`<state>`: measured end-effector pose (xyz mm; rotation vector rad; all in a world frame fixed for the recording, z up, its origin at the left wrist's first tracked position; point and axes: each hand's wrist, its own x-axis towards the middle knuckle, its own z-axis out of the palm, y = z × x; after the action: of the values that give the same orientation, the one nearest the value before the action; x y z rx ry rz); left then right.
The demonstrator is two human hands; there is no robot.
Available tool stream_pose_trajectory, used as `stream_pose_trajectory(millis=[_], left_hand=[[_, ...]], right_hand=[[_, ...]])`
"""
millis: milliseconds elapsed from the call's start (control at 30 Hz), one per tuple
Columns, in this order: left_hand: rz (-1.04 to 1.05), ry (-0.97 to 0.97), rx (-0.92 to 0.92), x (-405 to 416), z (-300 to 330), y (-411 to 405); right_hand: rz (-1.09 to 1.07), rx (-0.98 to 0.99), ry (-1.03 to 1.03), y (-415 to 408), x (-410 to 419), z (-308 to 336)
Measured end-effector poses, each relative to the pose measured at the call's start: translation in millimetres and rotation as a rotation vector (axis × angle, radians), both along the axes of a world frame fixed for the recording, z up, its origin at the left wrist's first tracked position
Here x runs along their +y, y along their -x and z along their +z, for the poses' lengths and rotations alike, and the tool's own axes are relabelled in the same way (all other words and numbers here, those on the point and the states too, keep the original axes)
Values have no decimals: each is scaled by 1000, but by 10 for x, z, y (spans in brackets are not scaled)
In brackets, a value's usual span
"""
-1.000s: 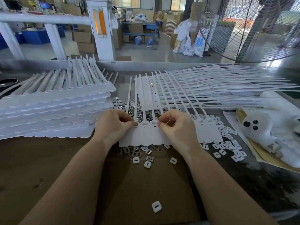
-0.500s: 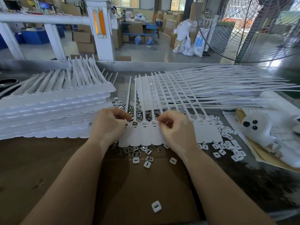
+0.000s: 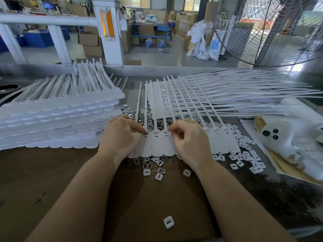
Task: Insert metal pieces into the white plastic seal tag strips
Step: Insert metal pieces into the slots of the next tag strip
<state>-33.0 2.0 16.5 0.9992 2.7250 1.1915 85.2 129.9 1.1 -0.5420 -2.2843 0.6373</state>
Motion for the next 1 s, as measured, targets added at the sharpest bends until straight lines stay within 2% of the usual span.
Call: stream_pose_trajectory(millis=[167, 667, 1000], left_hand=[[149, -53, 2, -27, 17, 51], [146, 49, 92, -21, -29, 80], [157, 23, 46, -47, 0, 56]], right_hand=[[5, 4, -2, -7, 0, 5], [-7, -26, -76, -6, -5, 0], [-11, -31, -76, 3, -11, 1]])
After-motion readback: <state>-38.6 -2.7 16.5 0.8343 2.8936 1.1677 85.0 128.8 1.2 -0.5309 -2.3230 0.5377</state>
